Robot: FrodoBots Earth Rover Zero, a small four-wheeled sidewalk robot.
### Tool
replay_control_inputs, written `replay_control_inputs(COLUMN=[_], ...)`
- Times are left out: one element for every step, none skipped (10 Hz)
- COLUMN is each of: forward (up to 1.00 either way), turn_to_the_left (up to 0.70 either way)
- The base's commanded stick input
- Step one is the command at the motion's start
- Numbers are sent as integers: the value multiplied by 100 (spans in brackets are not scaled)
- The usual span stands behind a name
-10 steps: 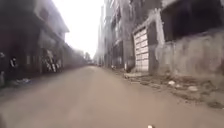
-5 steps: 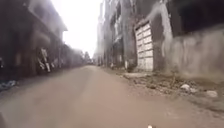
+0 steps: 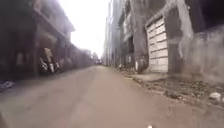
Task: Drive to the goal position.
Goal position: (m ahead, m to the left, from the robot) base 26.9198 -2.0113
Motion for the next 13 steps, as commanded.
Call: replay_control_inputs(forward=[100, 100, 100, 100, 100, 100, 100, 100, 100, 100, 100, 100, 100], turn_to_the_left=[0, 0, 0, 0, 0, 0, 0, 0, 0, 0, 0, 0, 0])
